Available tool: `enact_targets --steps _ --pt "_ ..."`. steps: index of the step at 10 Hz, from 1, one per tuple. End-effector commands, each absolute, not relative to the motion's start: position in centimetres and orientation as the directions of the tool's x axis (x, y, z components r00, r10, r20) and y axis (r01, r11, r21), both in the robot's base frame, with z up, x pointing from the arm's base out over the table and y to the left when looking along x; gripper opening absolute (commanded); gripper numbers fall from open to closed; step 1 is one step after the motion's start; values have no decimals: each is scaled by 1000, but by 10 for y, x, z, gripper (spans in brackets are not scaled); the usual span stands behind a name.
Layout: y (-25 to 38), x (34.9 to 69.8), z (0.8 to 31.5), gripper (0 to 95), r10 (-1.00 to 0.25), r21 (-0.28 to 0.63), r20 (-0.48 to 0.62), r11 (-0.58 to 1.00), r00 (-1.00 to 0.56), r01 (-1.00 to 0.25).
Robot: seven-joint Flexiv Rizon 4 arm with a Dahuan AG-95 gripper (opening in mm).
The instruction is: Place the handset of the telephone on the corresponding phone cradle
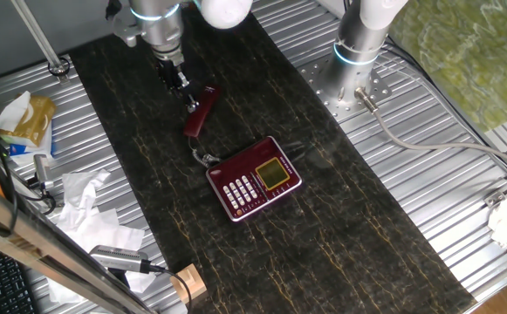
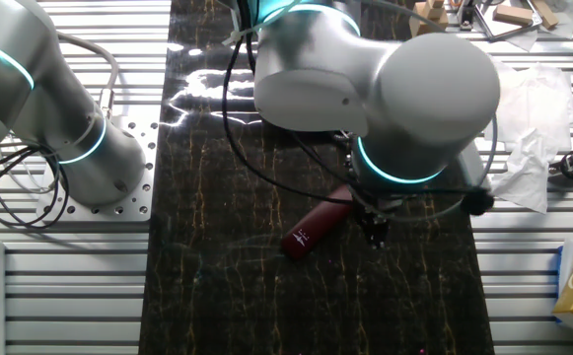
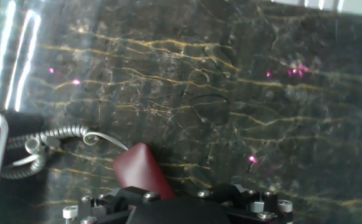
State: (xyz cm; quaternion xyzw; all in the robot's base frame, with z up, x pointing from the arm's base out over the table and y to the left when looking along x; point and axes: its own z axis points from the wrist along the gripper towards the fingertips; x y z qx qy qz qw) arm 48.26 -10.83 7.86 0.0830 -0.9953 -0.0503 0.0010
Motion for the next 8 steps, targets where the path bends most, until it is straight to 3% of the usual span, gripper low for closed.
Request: enact_targets --steps 1,8 --pt "-101 481 63 950 -107 110 18 988 -994 -104" --pt "-82 484 44 950 -161 69 25 985 -987 -159"
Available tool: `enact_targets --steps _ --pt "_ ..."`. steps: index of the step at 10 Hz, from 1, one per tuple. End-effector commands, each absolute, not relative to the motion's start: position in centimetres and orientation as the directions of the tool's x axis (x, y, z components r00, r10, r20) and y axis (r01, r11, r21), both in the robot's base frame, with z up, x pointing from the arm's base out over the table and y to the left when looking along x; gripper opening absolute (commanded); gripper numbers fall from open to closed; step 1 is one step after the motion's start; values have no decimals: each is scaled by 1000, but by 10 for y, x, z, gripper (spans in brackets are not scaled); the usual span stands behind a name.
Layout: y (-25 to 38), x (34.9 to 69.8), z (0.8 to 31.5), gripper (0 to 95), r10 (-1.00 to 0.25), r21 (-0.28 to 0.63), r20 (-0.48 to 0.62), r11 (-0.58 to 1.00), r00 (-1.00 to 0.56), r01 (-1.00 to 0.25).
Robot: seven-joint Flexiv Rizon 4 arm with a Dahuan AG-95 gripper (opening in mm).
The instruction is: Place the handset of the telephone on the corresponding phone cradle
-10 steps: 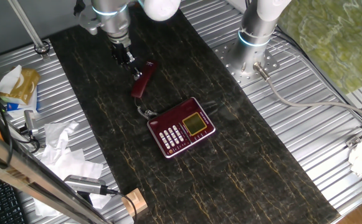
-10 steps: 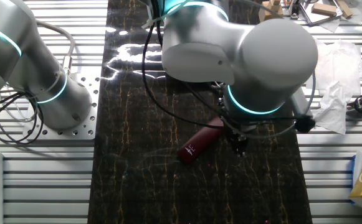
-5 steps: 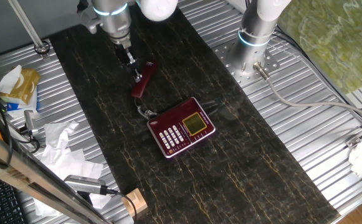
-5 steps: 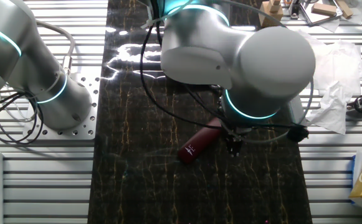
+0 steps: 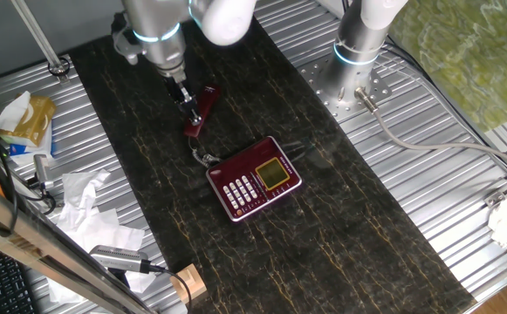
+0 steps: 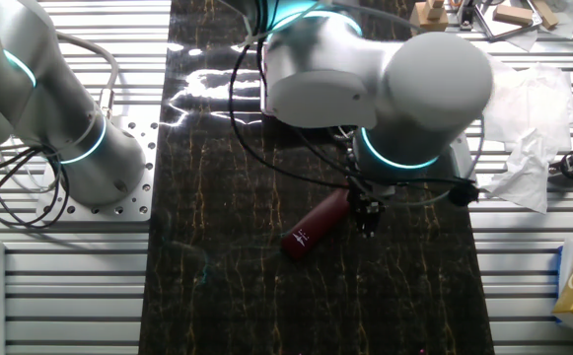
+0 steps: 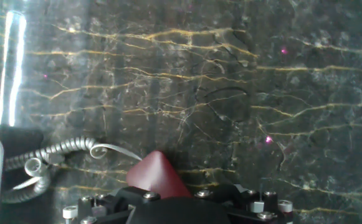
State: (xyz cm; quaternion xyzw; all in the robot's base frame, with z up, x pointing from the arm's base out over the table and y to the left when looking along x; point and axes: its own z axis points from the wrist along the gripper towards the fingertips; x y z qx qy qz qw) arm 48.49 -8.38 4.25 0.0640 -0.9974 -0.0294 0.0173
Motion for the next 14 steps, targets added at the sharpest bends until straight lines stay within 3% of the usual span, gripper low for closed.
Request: enact_targets --steps 1,4,8,14 --pt "-82 484 44 950 -166 69 24 984 -986 -164" --pt "-82 480 44 950 -153 62 4 986 -988 -152" --pt "-82 480 44 950 -123 28 -103 992 -987 -127" --pt "-82 480 44 950 -159 -12 -94 987 -983 -159"
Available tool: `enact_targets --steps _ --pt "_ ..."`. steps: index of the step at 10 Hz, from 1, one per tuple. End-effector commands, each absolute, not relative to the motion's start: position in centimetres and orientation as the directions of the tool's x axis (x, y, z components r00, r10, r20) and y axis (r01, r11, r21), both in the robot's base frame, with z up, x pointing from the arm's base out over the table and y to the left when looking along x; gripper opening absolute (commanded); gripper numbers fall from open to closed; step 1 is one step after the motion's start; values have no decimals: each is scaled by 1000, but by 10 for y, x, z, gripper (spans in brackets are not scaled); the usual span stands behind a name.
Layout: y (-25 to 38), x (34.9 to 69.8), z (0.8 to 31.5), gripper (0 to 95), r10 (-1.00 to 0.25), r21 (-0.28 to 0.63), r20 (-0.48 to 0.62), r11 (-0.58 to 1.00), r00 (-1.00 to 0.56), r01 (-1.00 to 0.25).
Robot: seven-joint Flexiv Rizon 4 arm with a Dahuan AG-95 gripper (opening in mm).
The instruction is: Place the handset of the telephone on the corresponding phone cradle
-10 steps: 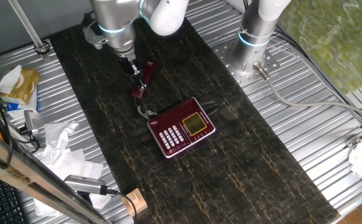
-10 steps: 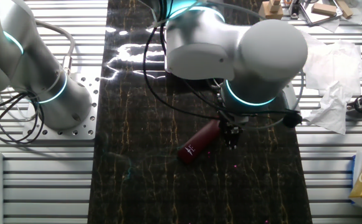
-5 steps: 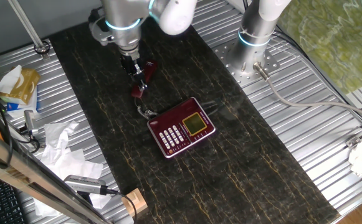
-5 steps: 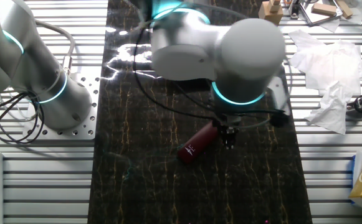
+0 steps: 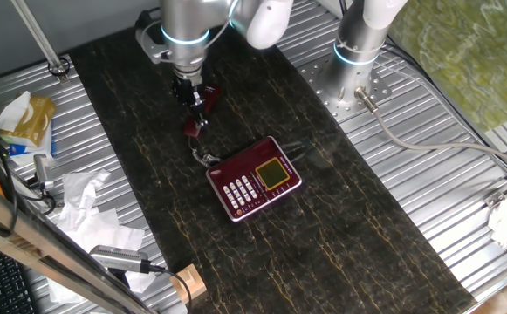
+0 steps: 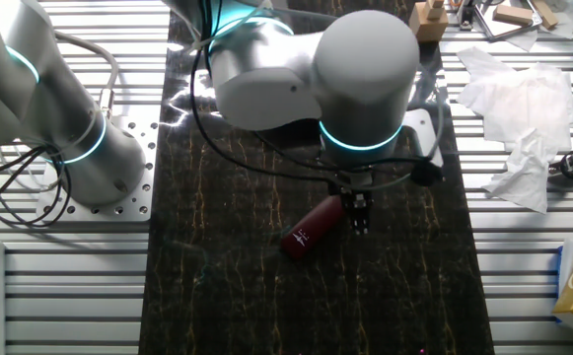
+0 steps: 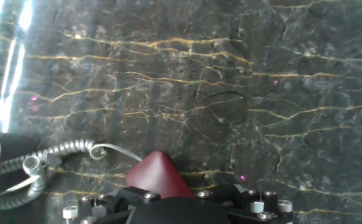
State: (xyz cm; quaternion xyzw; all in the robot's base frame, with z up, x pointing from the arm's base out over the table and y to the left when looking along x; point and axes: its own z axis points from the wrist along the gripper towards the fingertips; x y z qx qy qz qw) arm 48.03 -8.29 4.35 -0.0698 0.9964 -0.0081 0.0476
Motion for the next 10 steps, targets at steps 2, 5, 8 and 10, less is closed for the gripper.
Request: enact_targets --steps 2,5,8,10 --pt "-82 480 44 950 -169 -7 -84 986 -982 -169" --pt "-82 480 44 950 -178 -8 -82 984 -981 -178" --pt "-82 481 43 760 -190 0 -42 982 -981 -191" --pt "-82 482 40 950 -200 13 17 980 -980 -199"
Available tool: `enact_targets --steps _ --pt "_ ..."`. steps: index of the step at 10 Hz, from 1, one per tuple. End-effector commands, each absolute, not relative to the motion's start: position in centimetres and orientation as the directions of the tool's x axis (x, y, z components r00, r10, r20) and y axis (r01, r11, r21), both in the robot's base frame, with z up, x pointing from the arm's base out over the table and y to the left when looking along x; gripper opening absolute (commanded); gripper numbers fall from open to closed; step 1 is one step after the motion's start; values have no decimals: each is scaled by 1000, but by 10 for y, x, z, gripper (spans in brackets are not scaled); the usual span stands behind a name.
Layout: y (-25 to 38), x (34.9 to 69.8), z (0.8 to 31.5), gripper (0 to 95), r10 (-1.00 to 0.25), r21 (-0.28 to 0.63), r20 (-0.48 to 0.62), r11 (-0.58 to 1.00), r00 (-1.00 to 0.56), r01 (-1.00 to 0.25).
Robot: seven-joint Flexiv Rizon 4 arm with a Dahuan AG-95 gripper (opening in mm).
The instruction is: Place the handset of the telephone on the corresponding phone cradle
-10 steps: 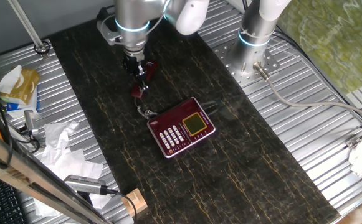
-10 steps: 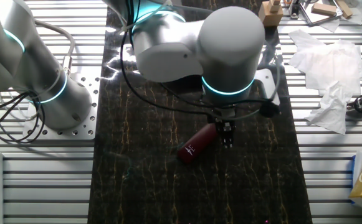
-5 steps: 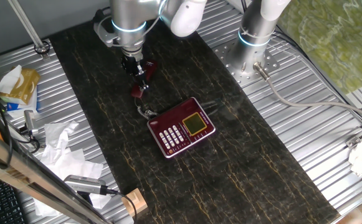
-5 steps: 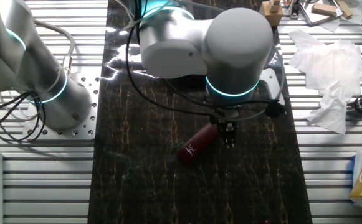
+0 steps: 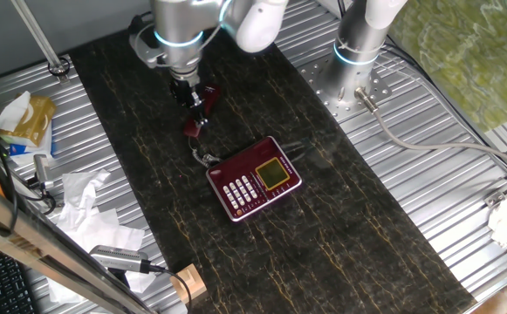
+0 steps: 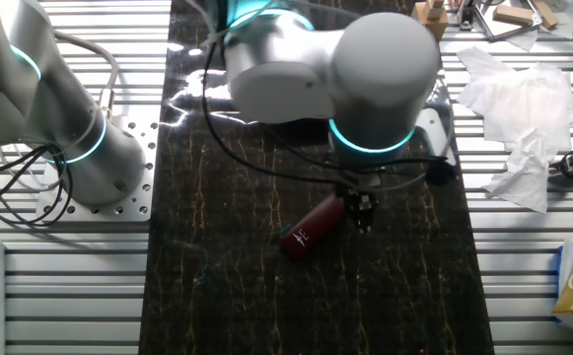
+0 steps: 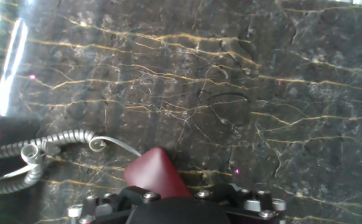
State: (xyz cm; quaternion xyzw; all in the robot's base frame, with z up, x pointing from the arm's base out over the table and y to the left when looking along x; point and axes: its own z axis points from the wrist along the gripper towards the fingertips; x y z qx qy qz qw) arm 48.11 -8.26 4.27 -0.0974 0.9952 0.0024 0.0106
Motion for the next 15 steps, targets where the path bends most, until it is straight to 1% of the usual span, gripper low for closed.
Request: enact_targets --steps 1,4,7,11,15 --pt "-82 482 39 950 -202 15 27 979 -979 -202" --pt "-79 484 36 950 -207 34 28 978 -978 -206" --pt "-76 487 26 950 -198 59 63 979 -978 -194" --pt "-78 489 20 950 -217 101 104 973 -971 -207" --pt "-79 480 16 950 -200 121 134 975 -971 -184"
